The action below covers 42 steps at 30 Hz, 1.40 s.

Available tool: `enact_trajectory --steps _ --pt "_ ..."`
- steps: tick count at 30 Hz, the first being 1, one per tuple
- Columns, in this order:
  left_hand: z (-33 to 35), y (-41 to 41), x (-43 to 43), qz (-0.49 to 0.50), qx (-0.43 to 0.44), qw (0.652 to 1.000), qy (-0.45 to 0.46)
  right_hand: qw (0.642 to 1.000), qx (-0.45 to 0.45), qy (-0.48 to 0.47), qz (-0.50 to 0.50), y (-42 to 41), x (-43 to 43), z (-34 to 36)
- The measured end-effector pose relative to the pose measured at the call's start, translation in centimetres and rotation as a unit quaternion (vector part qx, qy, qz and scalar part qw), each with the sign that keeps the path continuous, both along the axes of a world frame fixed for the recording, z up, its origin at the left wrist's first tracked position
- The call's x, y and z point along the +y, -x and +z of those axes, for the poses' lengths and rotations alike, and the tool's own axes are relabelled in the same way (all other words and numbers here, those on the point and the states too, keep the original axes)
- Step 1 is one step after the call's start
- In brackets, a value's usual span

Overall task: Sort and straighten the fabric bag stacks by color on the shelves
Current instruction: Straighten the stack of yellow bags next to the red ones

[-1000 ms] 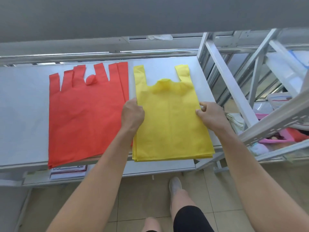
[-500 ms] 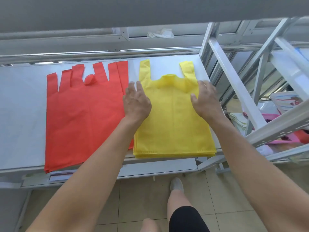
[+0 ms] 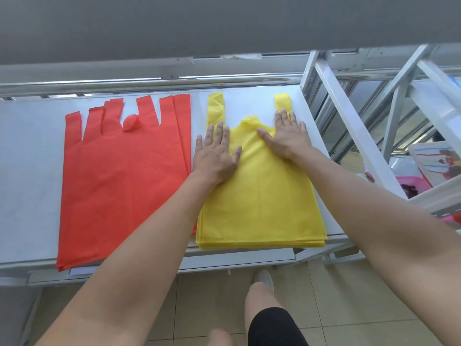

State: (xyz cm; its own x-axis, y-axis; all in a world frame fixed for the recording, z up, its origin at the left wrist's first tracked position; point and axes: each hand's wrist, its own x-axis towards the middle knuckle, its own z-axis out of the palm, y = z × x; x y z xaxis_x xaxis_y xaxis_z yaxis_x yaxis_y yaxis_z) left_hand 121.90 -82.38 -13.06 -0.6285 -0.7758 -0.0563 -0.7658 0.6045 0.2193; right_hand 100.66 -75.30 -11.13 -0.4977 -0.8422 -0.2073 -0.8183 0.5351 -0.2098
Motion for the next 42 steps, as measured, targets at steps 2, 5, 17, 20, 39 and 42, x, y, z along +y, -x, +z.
enact_trajectory --steps 2,5,17,20,39,42 --pt "-0.2 0.0 0.0 0.001 -0.001 1.000 0.003 1.000 0.012 0.004 -0.001 0.1 -0.3 -0.3" --pt "0.0 0.1 -0.2 0.000 0.002 1.000 -0.014 1.000 0.014 0.021 0.000 0.3 -0.4 -0.7" --pt "4.6 -10.9 10.3 -0.070 0.119 0.990 -0.035 0.981 -0.054 0.188 -0.002 -9.2 18.1 3.7" --pt "4.3 -13.6 13.4 -0.156 0.038 0.987 -0.025 0.985 -0.065 0.135 0.089 -11.7 22.4 2.9" --pt "2.4 -14.1 14.9 -0.144 0.099 0.977 0.125 0.952 -0.166 0.240 -0.094 -8.4 23.5 3.8" --pt "2.6 -12.4 14.9 -0.124 0.097 0.980 0.120 0.948 -0.173 0.239 -0.120 -8.1 22.7 3.8"
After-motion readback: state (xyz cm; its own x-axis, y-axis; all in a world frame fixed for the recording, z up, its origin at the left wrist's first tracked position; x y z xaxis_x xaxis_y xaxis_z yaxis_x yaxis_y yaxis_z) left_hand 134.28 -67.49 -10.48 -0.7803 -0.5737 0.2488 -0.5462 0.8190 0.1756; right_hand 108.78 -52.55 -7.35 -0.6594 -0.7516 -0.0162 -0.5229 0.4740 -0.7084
